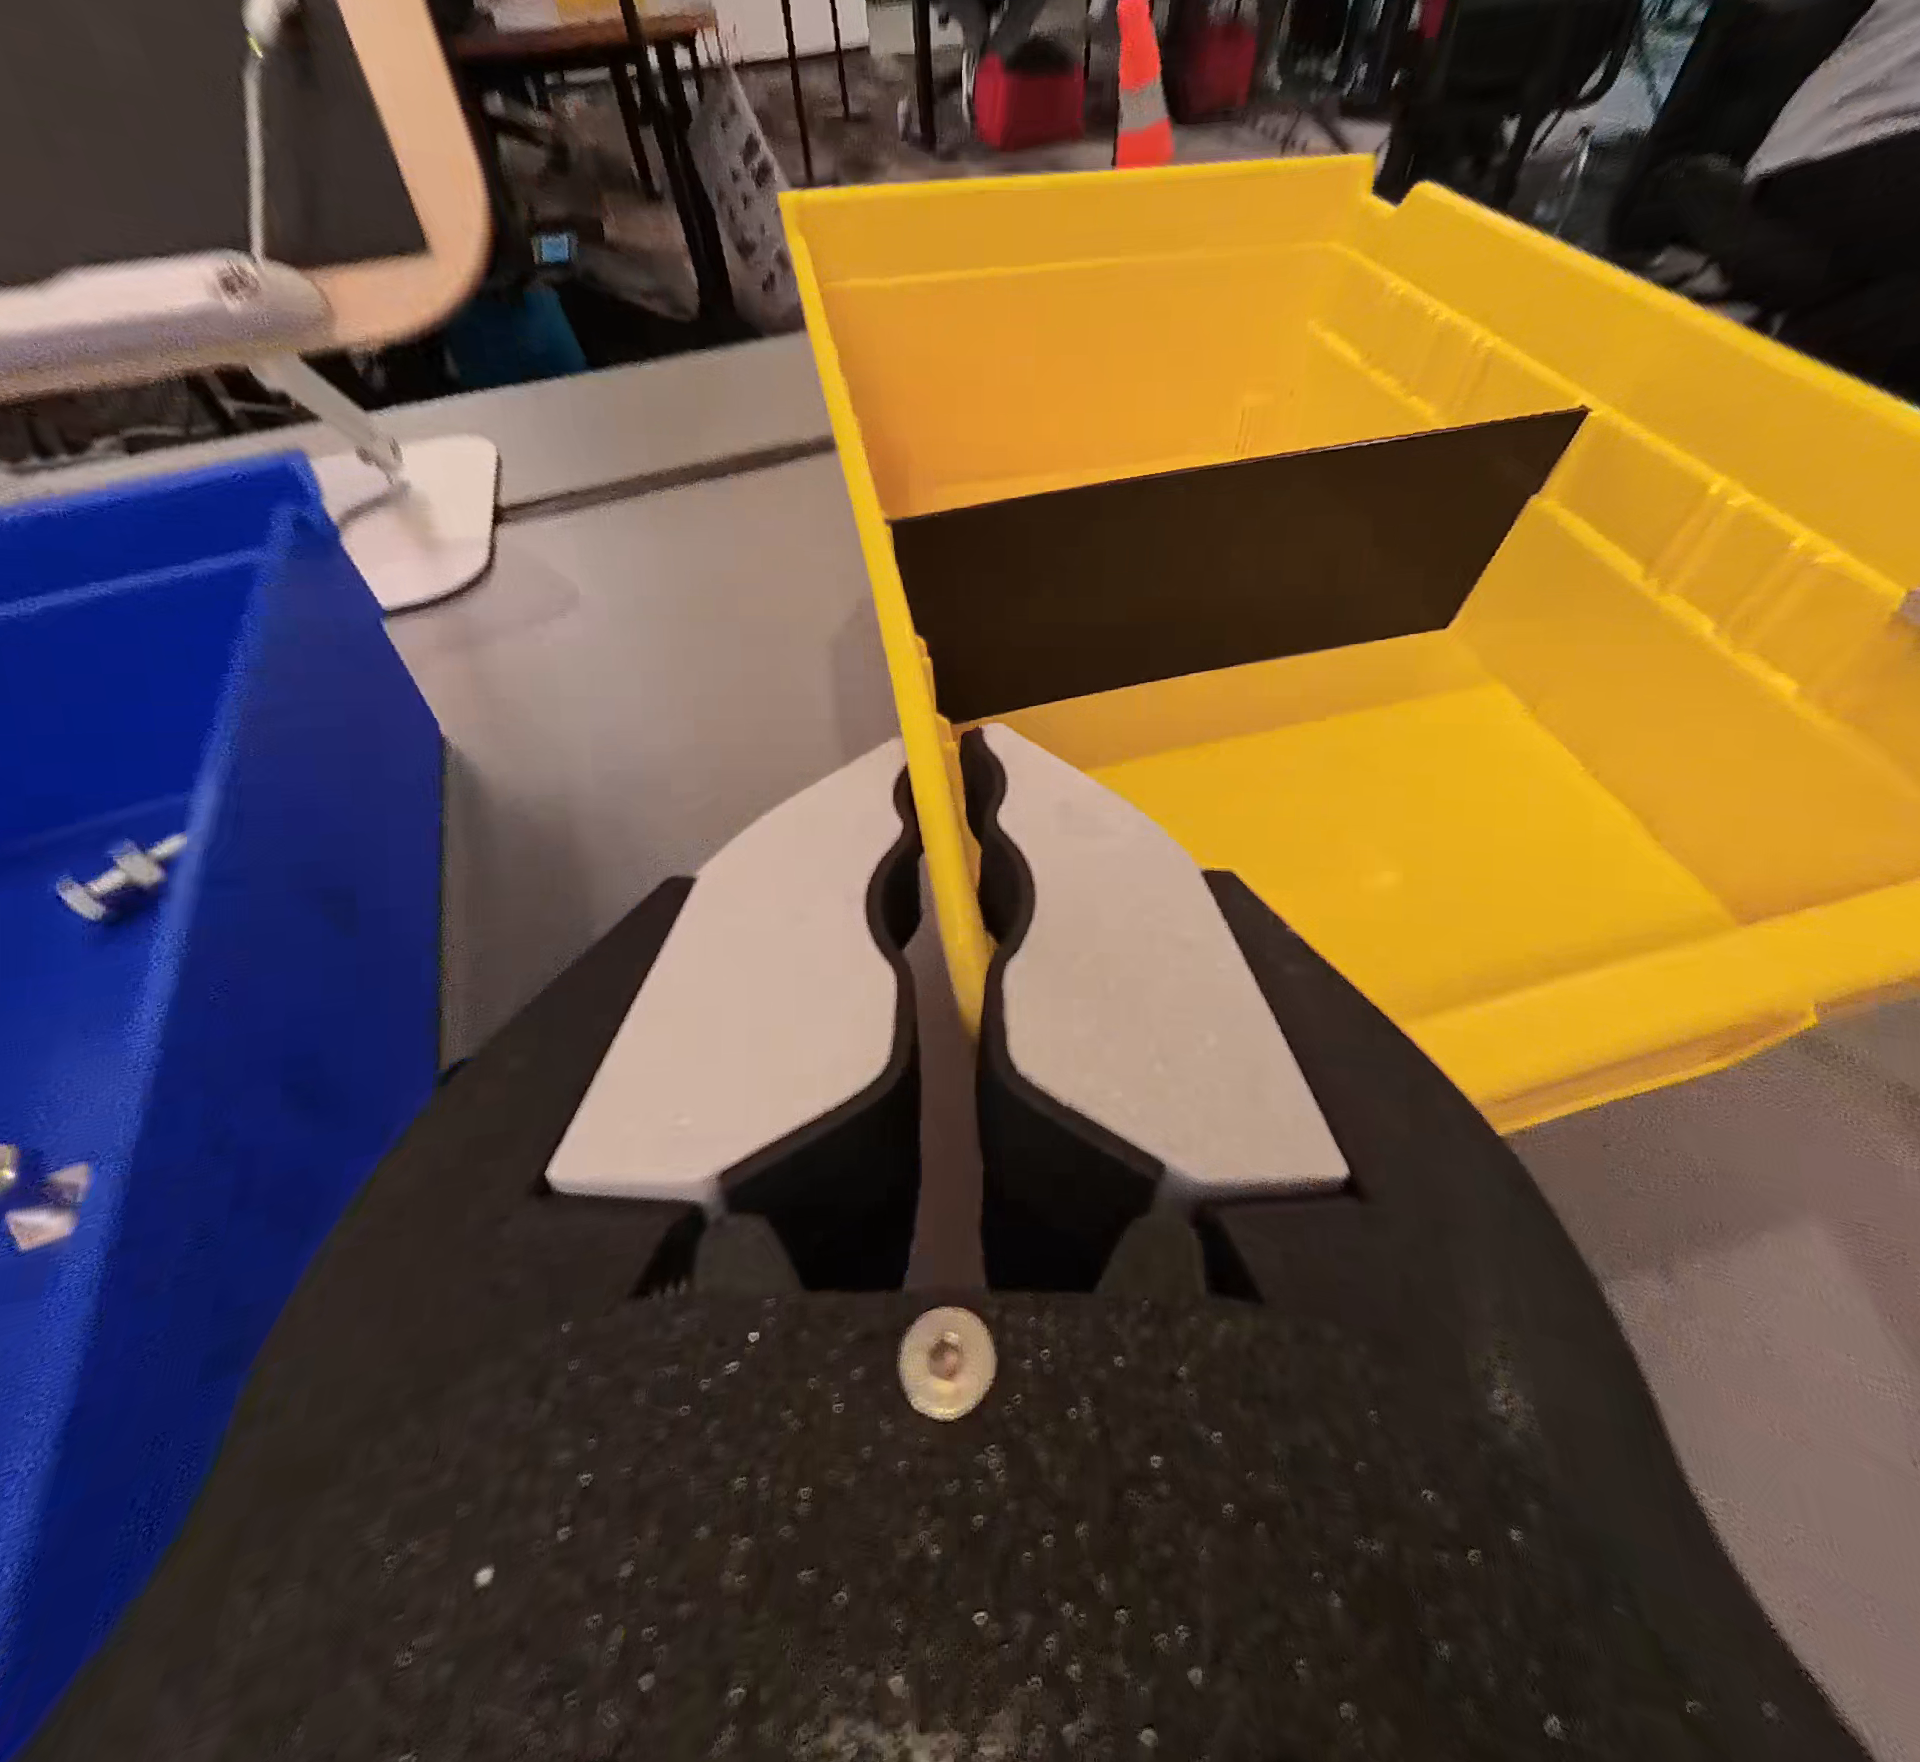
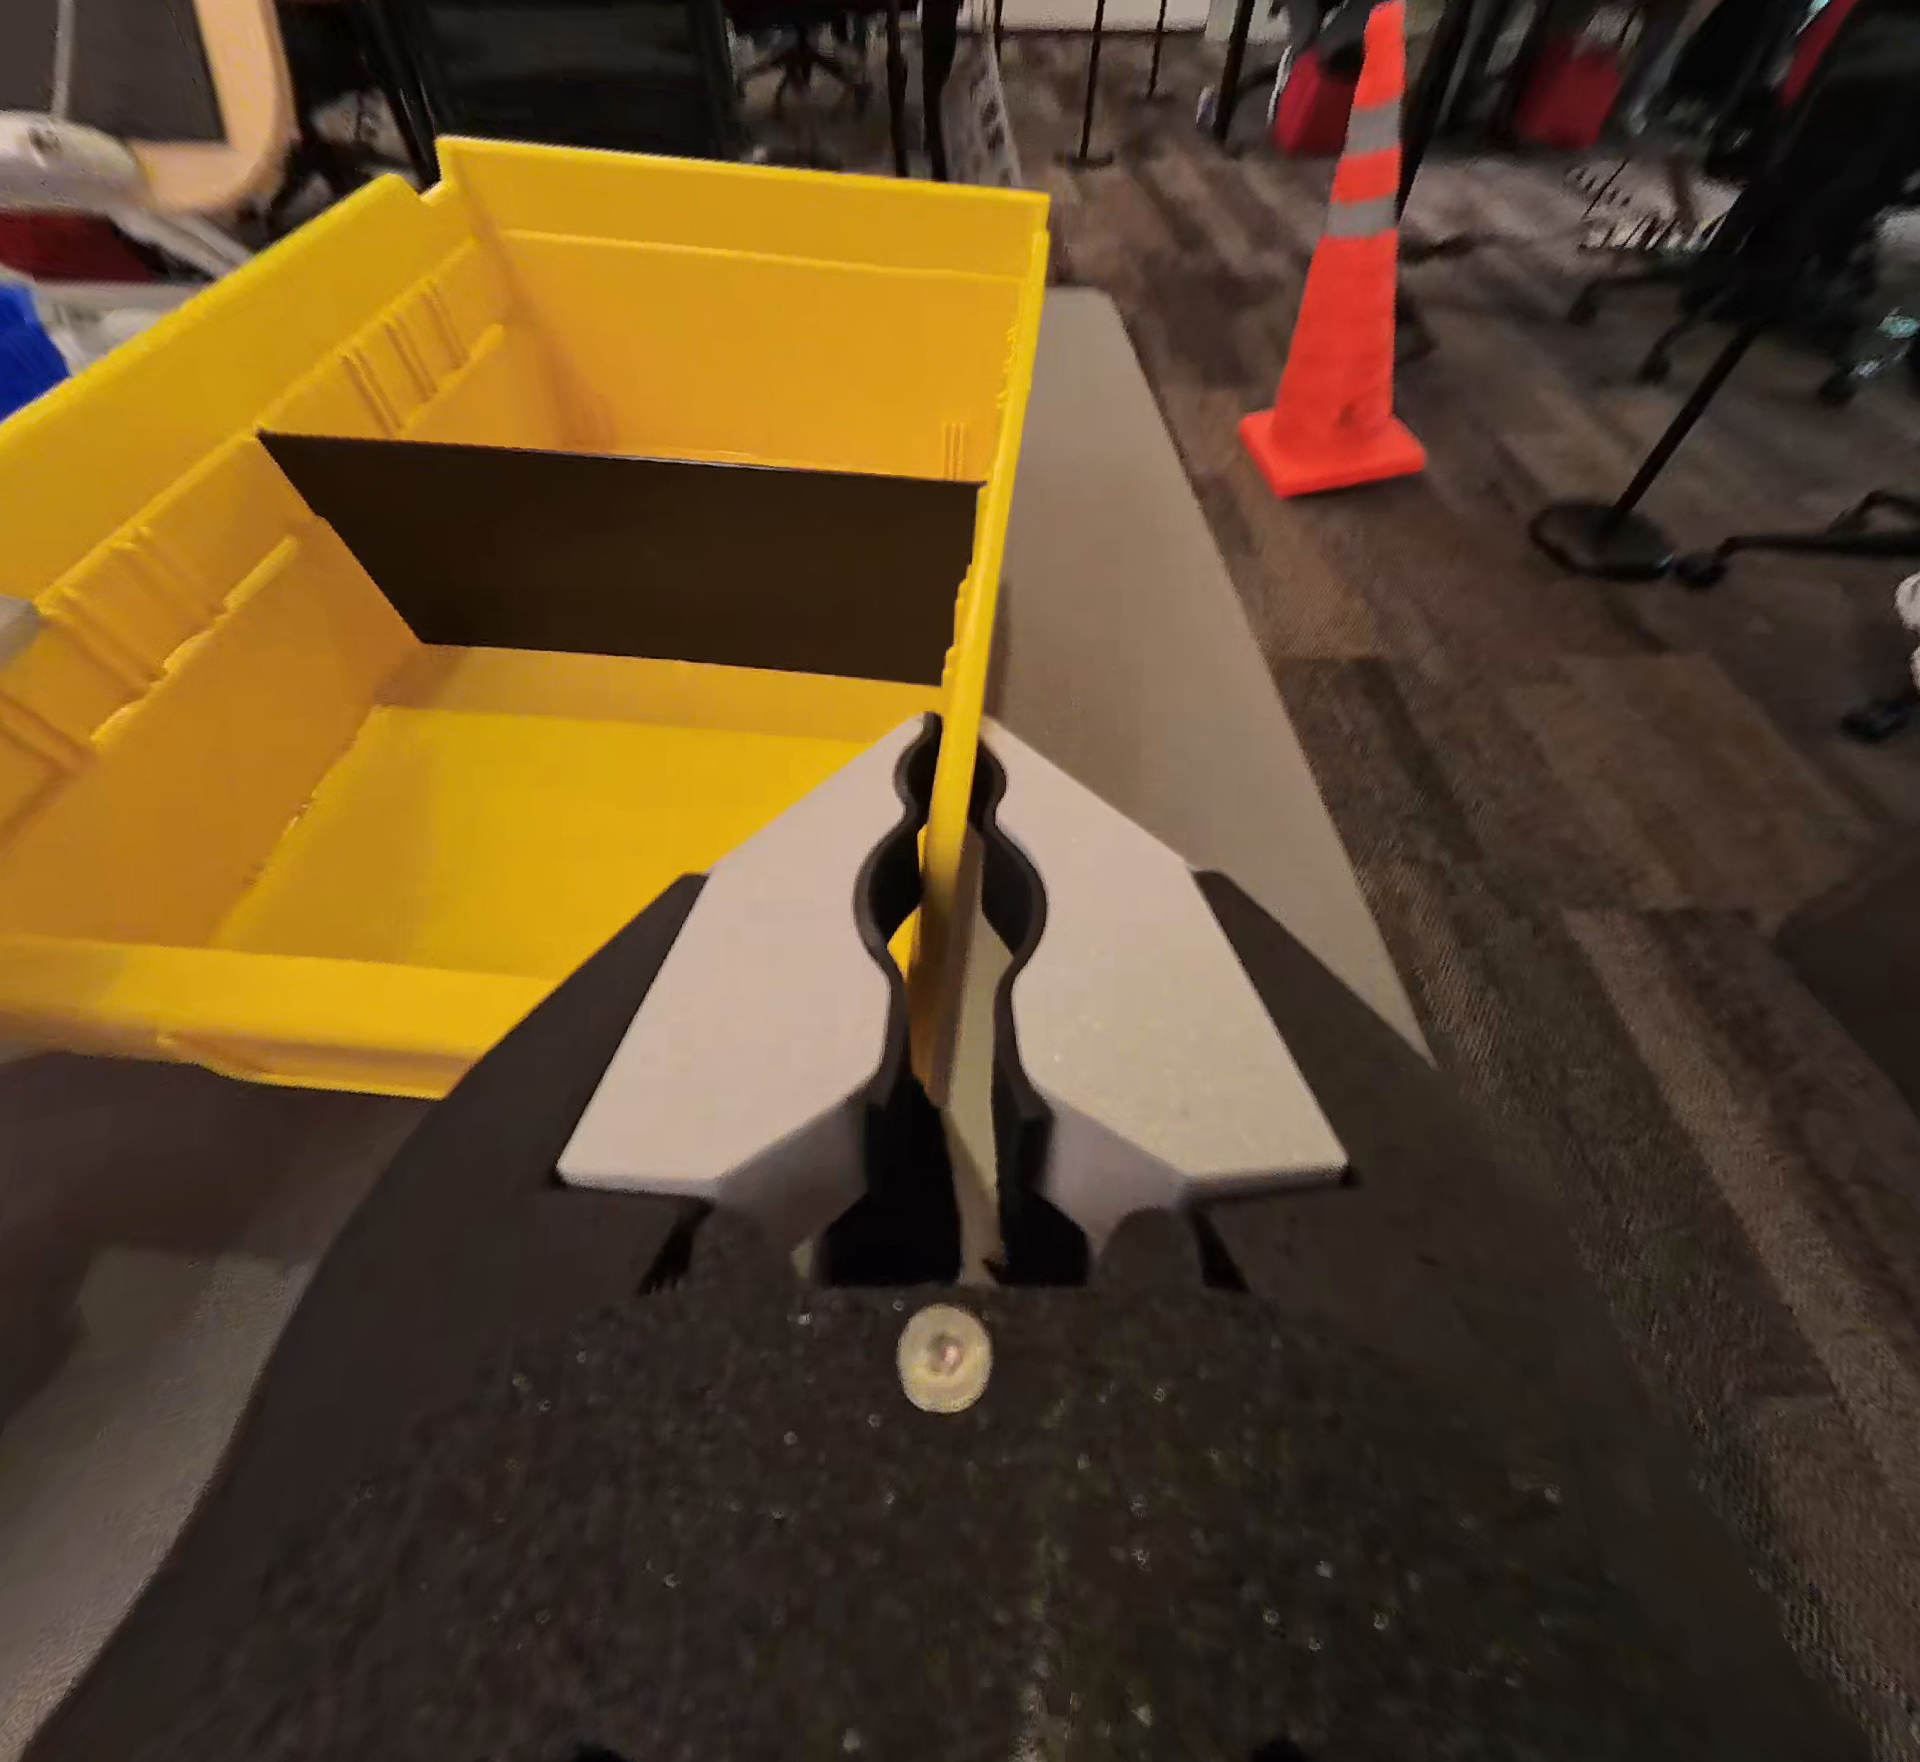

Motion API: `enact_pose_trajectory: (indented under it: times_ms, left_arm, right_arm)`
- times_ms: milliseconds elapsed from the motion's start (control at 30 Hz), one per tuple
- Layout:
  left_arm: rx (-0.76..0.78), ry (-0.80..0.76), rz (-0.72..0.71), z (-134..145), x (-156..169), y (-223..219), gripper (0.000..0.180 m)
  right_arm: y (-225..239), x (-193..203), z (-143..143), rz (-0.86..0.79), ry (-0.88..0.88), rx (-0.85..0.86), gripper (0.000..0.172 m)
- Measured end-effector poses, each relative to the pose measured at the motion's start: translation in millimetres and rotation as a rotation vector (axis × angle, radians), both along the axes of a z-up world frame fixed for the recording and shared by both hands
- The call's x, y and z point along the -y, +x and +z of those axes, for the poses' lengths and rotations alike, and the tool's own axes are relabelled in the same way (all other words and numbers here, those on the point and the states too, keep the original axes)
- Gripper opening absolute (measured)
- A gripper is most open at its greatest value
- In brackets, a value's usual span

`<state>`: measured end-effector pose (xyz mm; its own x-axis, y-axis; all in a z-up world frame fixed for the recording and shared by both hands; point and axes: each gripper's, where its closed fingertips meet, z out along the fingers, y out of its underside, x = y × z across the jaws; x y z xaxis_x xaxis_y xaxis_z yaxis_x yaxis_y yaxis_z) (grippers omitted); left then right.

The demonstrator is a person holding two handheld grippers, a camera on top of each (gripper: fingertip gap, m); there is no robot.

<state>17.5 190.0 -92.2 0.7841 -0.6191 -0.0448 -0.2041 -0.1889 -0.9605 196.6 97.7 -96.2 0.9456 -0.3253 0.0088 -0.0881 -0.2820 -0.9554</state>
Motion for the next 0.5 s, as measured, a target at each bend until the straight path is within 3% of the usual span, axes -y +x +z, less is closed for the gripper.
enact_pose_trajectory:
  times_ms: [100,333,400,433,500]
  left_arm:
    - [-0.022,-0.05,0.009,-25,1,2,0.009]
    - [-0.026,-0.073,-0.068,-27,3,6,0.023]
    - [-0.06,-0.062,-0.097,-19,8,0,0.024]
    - [-0.058,-0.045,-0.106,-8,11,-5,0.024]
    - [-0.016,0.011,-0.14,30,19,-20,0.027]
  right_arm:
    - [3,-7,-21,0.019,-0.038,-0.069,0.002]
    - [10,-25,-22,-0.006,-0.006,-0.08,0.003]
    - [8,-25,-16,-0.021,0.017,-0.084,0.011]
    - [6,-25,-10,-0.017,0.035,-0.074,0.021]
    - [1,-21,8,-0.019,0.079,-0.022,0.027]
